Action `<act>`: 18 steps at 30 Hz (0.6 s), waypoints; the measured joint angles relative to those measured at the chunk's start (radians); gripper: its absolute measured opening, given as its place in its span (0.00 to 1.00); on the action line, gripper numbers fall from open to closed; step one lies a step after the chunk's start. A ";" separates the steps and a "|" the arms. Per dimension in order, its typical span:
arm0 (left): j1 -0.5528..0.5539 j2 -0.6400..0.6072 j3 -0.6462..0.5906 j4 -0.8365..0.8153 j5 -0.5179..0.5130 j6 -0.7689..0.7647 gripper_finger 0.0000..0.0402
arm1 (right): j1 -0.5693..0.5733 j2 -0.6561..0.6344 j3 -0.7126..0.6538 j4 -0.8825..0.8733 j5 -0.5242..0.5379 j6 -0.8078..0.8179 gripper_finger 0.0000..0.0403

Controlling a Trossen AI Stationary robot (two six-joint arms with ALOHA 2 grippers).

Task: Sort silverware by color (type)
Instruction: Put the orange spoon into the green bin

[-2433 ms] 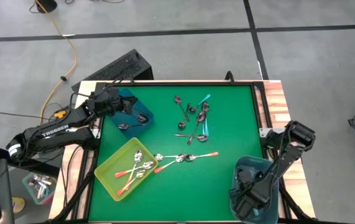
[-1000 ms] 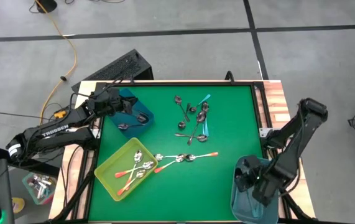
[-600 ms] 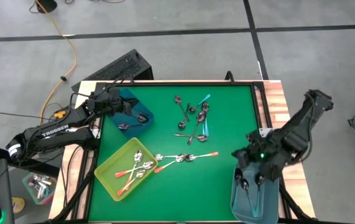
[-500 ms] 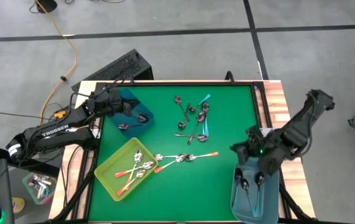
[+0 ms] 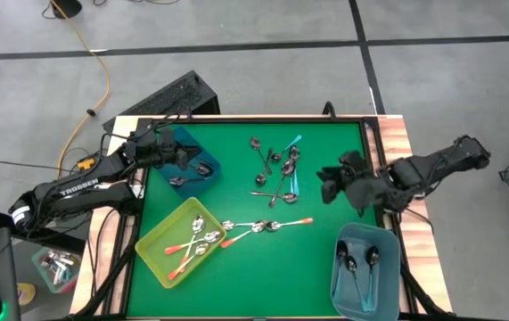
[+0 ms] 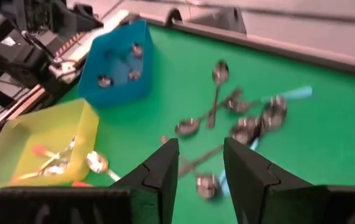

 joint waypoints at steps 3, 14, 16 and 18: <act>0.000 0.000 0.000 0.001 0.034 0.000 0.27 | -0.077 0.000 0.000 0.124 -0.059 -0.184 0.34; 0.000 0.000 0.000 0.001 0.123 0.018 0.27 | -0.374 0.064 0.004 0.444 -0.318 -0.589 0.34; 0.000 0.000 0.000 0.003 0.123 0.018 0.27 | -0.422 0.107 -0.002 0.481 -0.375 -0.634 0.34; 0.000 0.000 0.000 0.003 0.124 0.018 0.27 | -0.458 0.154 0.003 0.561 -0.455 -0.674 0.34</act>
